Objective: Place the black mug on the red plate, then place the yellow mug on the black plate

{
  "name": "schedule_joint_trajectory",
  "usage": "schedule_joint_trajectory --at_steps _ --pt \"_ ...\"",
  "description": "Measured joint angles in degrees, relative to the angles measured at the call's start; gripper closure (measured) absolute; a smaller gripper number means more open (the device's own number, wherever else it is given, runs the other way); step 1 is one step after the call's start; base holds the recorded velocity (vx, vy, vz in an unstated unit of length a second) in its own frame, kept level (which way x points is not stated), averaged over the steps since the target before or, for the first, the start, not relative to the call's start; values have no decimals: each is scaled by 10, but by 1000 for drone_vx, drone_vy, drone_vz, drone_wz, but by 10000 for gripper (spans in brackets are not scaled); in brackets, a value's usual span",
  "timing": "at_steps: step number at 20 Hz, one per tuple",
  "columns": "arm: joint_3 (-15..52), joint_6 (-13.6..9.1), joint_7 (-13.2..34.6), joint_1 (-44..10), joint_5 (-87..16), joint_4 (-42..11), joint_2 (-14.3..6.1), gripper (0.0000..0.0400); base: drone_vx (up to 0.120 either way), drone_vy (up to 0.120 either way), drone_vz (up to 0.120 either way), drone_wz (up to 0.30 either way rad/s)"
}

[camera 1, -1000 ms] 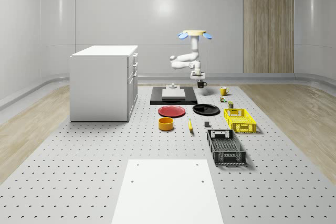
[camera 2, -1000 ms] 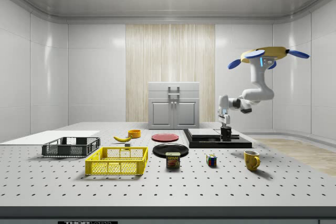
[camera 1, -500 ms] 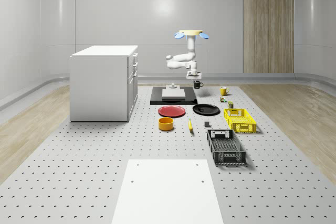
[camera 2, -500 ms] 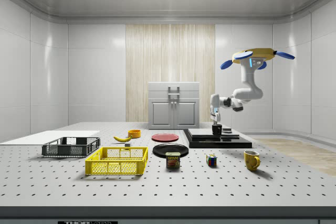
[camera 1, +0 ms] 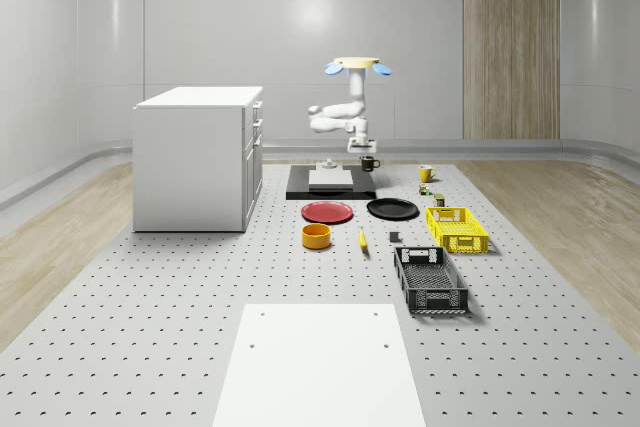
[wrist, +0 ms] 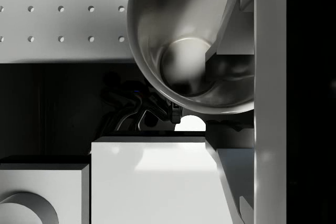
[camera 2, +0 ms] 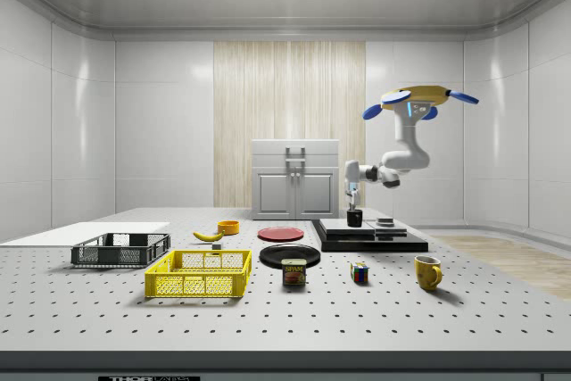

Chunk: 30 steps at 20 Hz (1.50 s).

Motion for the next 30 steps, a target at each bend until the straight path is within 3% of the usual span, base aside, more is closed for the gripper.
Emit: schedule_joint_trajectory --at_steps 30 --pt "6 30 9 -11 15 2 -32 290 120 -120 0 0"
